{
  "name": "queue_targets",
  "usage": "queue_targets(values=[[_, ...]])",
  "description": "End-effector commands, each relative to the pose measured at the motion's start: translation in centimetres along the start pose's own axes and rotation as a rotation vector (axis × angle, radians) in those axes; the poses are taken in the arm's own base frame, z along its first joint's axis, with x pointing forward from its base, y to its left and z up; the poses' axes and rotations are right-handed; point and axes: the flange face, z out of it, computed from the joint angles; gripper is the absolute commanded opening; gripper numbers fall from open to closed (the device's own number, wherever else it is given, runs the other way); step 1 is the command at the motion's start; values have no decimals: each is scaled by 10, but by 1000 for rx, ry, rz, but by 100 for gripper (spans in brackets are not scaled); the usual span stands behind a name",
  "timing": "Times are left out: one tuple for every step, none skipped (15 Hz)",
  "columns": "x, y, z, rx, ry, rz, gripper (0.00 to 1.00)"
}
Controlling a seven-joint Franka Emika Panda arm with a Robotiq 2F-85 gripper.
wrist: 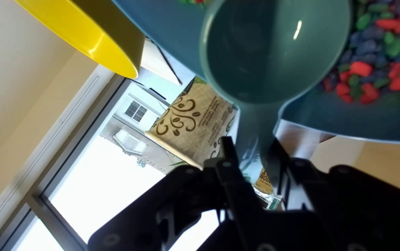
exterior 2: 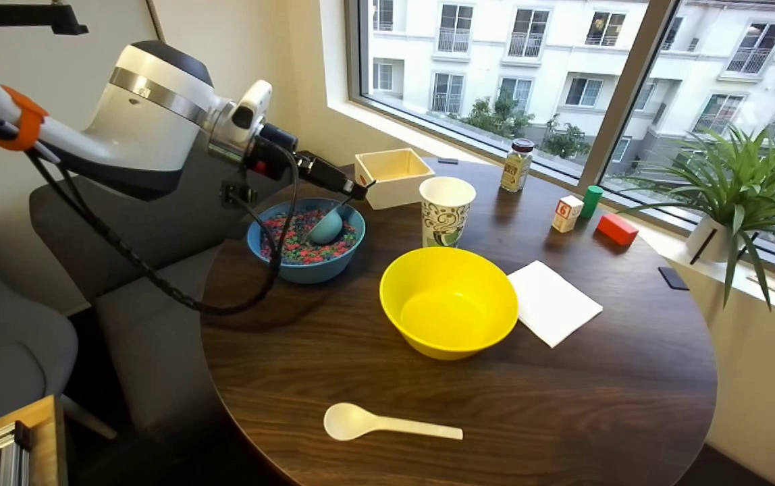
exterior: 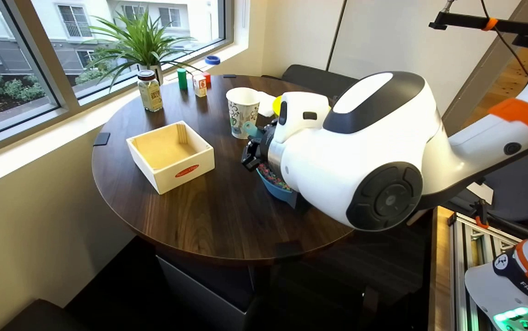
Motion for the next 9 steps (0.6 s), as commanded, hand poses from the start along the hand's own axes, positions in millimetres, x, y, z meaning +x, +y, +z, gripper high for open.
queue_targets(values=[[-5,-15,-1,-16,15,7,6],[-5,-16,-1,-19,17,6,6],[-5,-17,0,-22,17,6,6],[-5,-18,0,-24,17,6,6],[-5,-19,1,-24,14,8,6],[-5,-20,1,-22,12,9,6],[-5,-21,2,-20,10,11,6],[-5,-22,2,-18,9,12,6],[-3,-23,2,-16,7,16,6]])
